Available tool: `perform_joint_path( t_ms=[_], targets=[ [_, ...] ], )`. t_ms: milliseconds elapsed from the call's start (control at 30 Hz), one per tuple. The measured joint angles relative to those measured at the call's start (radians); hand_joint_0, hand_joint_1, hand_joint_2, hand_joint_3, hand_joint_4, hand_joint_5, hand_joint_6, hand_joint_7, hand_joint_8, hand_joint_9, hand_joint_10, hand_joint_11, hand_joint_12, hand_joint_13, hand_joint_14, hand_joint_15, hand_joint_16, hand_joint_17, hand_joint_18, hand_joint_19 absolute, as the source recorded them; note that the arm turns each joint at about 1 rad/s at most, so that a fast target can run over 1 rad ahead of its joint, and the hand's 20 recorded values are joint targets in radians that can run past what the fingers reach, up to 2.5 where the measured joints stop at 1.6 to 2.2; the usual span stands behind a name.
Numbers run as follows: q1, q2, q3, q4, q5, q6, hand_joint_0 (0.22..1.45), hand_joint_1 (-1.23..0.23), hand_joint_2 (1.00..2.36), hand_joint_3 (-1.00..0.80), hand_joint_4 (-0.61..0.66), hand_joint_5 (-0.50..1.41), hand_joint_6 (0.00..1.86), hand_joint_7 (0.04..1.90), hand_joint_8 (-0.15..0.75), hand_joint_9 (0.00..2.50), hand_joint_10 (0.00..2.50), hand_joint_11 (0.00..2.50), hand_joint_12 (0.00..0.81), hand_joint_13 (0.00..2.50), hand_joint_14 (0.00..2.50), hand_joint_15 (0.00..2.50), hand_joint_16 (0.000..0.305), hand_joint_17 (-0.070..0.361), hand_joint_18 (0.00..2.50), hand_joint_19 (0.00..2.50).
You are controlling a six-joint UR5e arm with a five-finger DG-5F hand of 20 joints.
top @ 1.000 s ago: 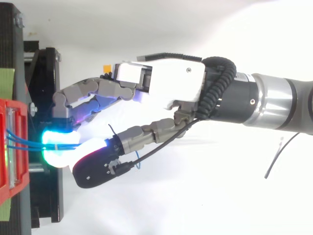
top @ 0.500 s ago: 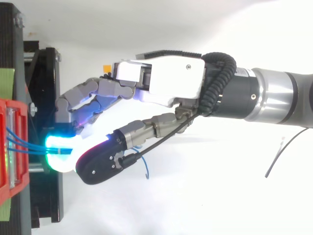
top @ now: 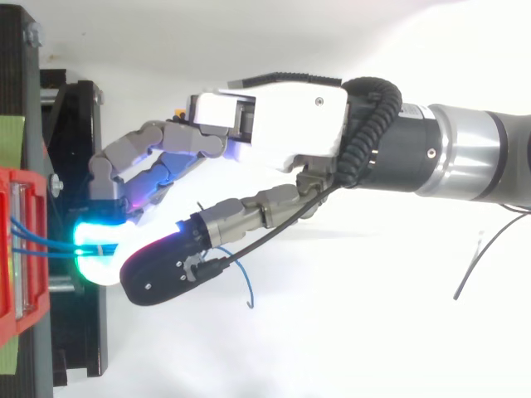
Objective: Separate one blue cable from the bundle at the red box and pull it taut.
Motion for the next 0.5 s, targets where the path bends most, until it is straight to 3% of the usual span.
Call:
perform_joint_path(
  t_ms=[267,500],
  targets=[
    [-0.005,0.000,0.015,-0.020,-0.019,-0.003,0.61,-0.74,1.01,-0.14,0.21,-0.17,0.84,0.99,0.375,0.80,0.01,0.58,0.413,0.80,0.01,0.40,0.055,0.123,0.75,0.50],
    [-0.007,0.000,0.022,-0.043,-0.034,-0.005,0.65,-0.82,1.01,-0.24,0.15,-0.19,0.87,0.97,0.350,0.77,0.01,0.66,0.393,0.79,0.02,0.42,0.050,0.113,0.77,0.51]
  ],
)
